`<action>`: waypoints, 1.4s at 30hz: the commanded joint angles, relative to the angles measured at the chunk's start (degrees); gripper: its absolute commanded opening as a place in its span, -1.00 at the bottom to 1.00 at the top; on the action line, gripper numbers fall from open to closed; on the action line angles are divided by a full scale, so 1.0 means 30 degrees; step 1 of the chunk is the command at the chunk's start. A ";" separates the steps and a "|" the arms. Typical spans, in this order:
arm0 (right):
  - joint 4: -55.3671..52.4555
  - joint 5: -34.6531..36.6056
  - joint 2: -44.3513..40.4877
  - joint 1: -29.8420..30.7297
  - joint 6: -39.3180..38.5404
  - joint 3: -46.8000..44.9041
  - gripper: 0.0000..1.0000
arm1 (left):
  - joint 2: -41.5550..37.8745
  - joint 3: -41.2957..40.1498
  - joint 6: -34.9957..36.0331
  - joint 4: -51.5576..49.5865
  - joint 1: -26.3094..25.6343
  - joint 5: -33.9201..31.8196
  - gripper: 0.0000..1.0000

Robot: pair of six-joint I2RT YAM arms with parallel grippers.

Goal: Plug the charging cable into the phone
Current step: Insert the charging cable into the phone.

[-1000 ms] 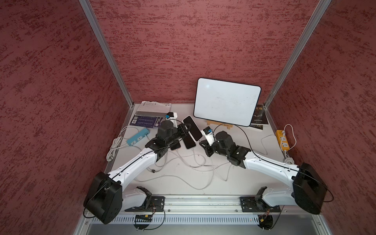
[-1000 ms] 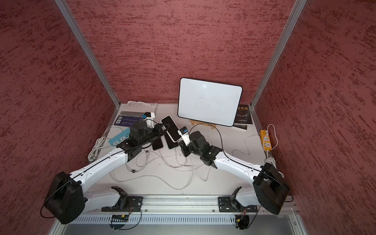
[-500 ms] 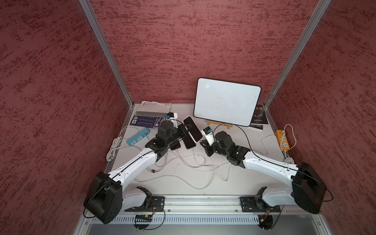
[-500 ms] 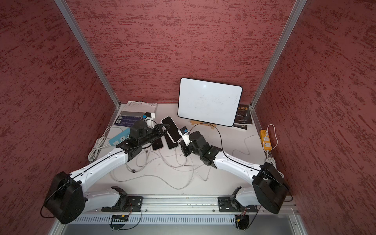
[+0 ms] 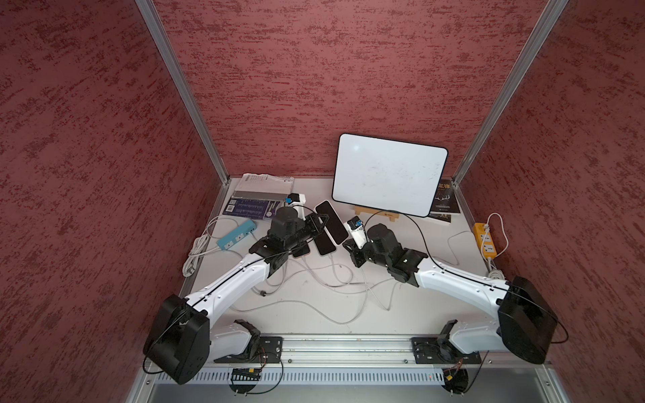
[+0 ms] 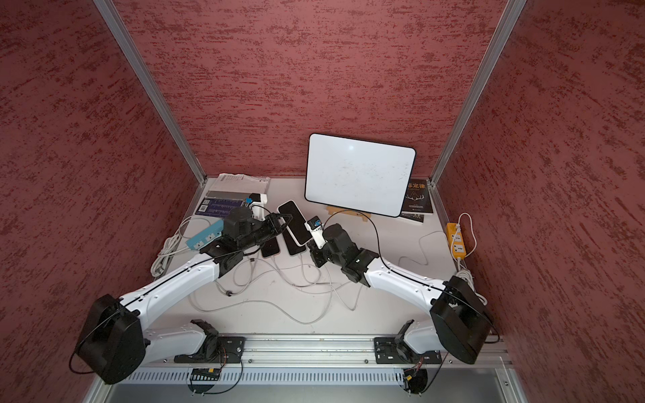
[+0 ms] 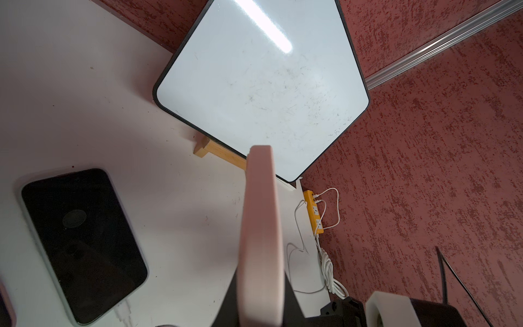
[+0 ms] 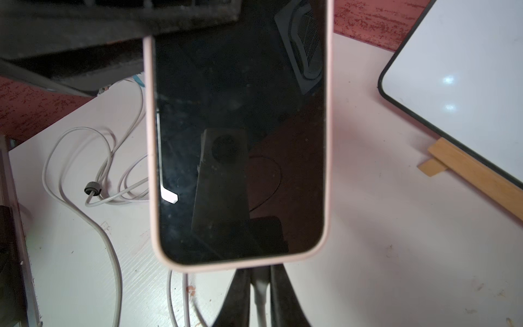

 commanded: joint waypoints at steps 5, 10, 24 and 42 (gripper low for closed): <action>-0.0293 0.0133 0.0110 0.0129 -0.0193 0.0564 -1.00 | -0.0316 0.1173 0.0889 0.0092 -0.0029 -0.0330 -1.00; -0.0440 -0.0352 0.0151 0.0116 -0.0209 0.0637 -1.00 | -0.0364 0.1446 0.1248 -0.0314 0.0003 -0.0476 -1.00; -0.0342 -0.1052 0.0012 0.0100 -0.0004 0.0630 -1.00 | -0.0066 0.1163 0.1416 -0.0101 0.0005 -0.0595 -1.00; -0.0313 -0.0811 -0.0031 0.0118 0.0167 0.0761 -1.00 | 0.0173 0.0491 0.1350 0.0373 -0.0096 -0.0414 -1.00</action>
